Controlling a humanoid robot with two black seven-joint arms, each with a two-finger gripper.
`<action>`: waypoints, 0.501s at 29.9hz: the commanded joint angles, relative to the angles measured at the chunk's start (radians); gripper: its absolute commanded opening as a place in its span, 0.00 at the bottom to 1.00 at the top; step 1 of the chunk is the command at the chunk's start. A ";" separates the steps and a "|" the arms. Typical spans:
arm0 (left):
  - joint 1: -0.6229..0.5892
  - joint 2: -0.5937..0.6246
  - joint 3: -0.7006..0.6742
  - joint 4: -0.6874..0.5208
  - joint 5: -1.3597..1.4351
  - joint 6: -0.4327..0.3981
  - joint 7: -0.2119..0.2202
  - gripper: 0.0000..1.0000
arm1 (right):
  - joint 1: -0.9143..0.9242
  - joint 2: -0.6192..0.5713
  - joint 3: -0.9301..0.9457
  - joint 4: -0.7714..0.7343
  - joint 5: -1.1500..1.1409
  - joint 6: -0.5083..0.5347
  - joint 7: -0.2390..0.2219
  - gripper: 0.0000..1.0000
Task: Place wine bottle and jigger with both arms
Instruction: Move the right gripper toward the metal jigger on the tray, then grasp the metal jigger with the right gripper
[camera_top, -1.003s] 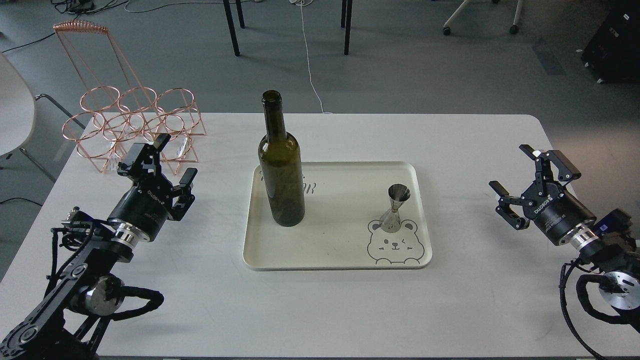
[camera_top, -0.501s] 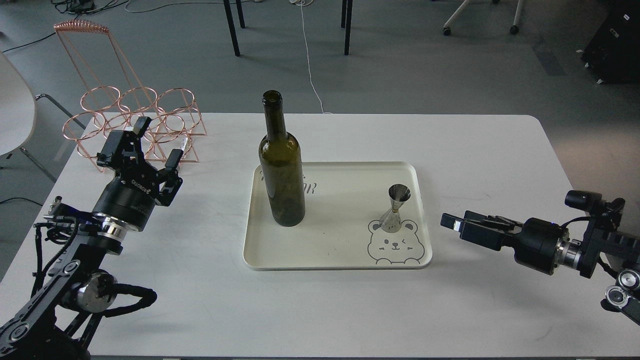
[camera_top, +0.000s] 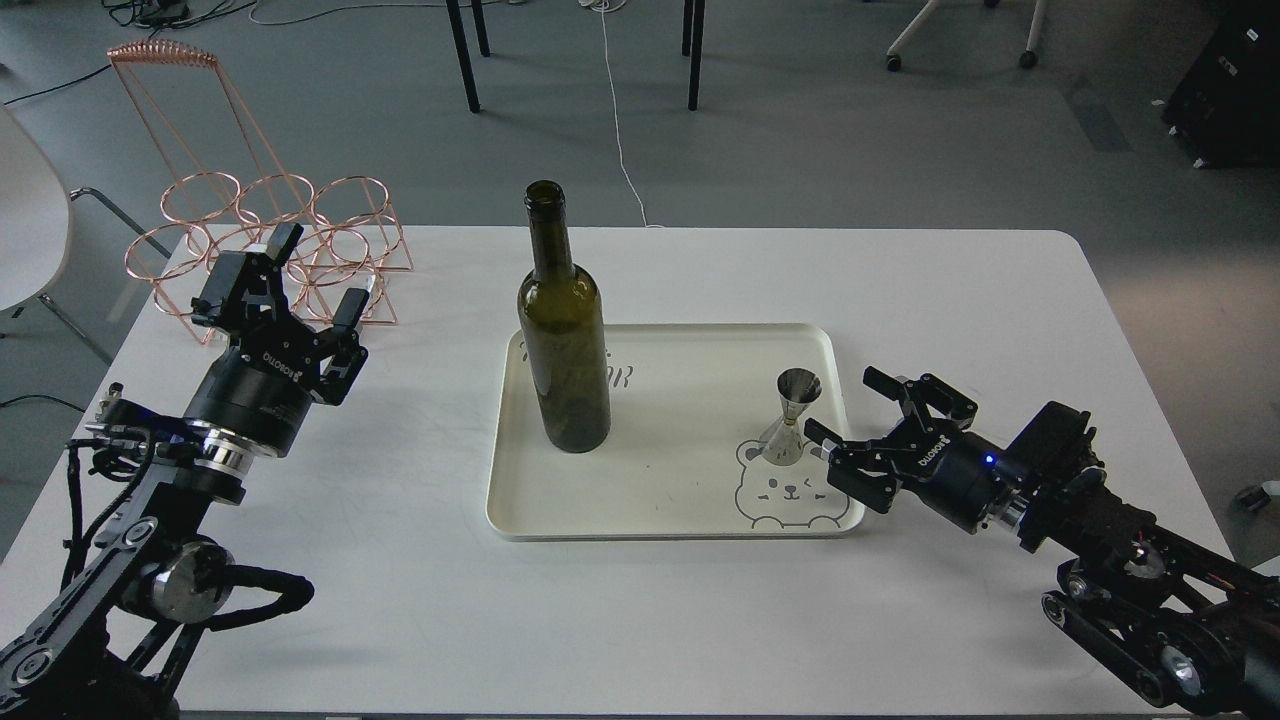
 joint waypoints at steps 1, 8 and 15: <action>0.001 -0.001 0.000 -0.007 0.001 0.000 0.002 0.98 | 0.025 0.053 -0.006 -0.042 0.000 -0.004 0.000 0.96; 0.001 -0.006 0.000 -0.007 0.001 0.000 0.002 0.98 | 0.036 0.070 -0.063 -0.071 0.000 -0.004 0.000 0.93; 0.001 -0.004 0.000 -0.008 0.001 0.000 0.002 0.98 | 0.062 0.116 -0.072 -0.105 0.000 -0.004 0.000 0.78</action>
